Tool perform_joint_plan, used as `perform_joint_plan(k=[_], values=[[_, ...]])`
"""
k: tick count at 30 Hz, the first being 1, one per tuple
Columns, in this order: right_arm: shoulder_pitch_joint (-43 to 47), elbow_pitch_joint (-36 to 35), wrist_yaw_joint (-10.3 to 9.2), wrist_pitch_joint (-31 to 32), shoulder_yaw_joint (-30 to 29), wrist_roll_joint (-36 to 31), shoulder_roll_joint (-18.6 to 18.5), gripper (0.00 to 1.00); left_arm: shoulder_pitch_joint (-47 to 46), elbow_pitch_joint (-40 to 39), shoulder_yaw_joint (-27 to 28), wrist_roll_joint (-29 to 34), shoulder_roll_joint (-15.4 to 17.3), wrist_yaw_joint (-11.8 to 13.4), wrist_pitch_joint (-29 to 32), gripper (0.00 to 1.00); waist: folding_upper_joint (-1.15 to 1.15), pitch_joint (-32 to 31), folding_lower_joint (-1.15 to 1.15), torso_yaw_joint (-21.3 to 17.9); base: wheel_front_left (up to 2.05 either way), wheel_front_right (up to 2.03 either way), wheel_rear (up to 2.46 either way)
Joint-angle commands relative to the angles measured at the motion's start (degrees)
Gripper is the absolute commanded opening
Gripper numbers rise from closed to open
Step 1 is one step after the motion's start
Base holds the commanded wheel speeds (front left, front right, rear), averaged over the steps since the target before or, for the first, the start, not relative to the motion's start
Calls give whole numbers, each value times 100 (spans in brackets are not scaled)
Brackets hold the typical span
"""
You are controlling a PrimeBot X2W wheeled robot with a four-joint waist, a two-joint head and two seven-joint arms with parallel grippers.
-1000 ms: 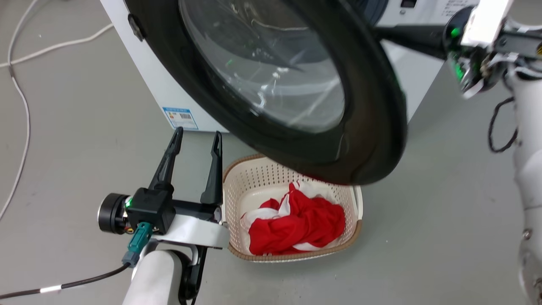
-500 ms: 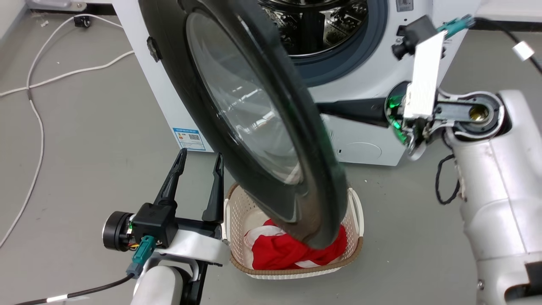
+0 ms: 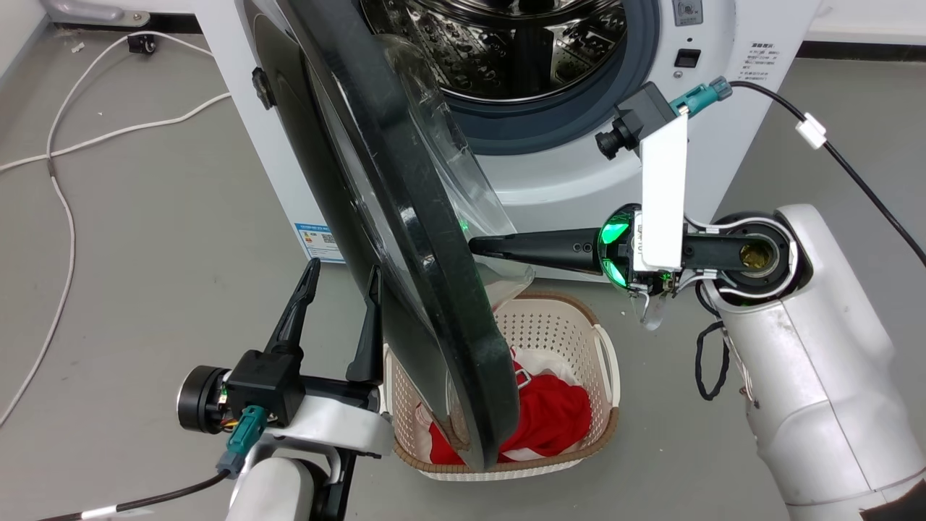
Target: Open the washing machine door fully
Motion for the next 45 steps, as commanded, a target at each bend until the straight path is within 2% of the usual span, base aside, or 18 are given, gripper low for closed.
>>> perform_joint_plan(k=[1, 7, 13, 17, 18, 19, 20, 27, 31, 36, 40, 44, 45], values=[[124, -72, 0, -136, 14, 42, 27, 0, 38, -22, 3, -27, -1, 13, -14, 100, 0, -1, 1, -9, 0, 0, 0], [398, -255, 0, -1142, -399, -165, 22, 0, 85, -27, 44, -30, -1, 41, -14, 100, 0, -35, 1, -57, 0, 0, 0], [1004, -395, 0, -2556, -1318, -225, -43, 0, 157, 3, 129, -52, 0, 60, -14, 100, 0, -138, 1, -146, 0, 0, 0], [1625, -538, 0, -3189, -1853, -83, -49, 0, 266, 36, 209, -47, 0, 74, -14, 100, 0, -214, 1, -247, 0, 0, 0], [1812, -586, 0, -3314, -1970, -33, -45, 27, 273, 49, 224, -40, -2, 71, -14, 100, 0, -236, 1, -275, 0, 0, 0], [1999, -643, 0, -3428, -2067, -5, -40, 48, 292, 62, 244, -47, -2, 62, -14, 100, 0, -259, 1, -303, 0, 0, 0], [2181, -690, 0, -3549, -2170, 42, -34, 100, 317, 76, 264, -37, 0, 52, -14, 100, 0, -284, 1, -327, 0, 0, 0], [3493, -1104, 0, -4489, -2403, 1, 19, 100, 481, 174, 412, -23, -2, 17, -14, 100, 0, -416, 1, -481, 0, 0, 0], [4012, -1300, 0, -5291, -2181, -591, 23, 100, 515, 188, 461, -45, -1, 36, -14, 100, 0, -456, 1, -556, 0, 0, 0], [4328, -1467, 0, -6506, -1815, -2058, 16, 100, 583, 211, 494, -73, -1, 45, -14, 100, 0, -502, 1, -613, 0, 0, 0], [4329, -1512, 0, -7433, -1748, -3765, -87, 100, 579, 213, 477, -76, -1, 46, -14, 100, 0, -509, 1, -613, 0, 0, 0], [4182, -1808, 0, -7821, -1956, -5661, -91, 100, 542, 197, 459, -77, -1, 53, -14, 100, 0, -496, 1, -593, 0, 0, 0], [4182, -1808, 0, -7821, -1956, -5661, -91, 100, 542, 197, 459, -77, -1, 53, -14, 100, 0, -496, 1, -593, 0, 0, 0]])
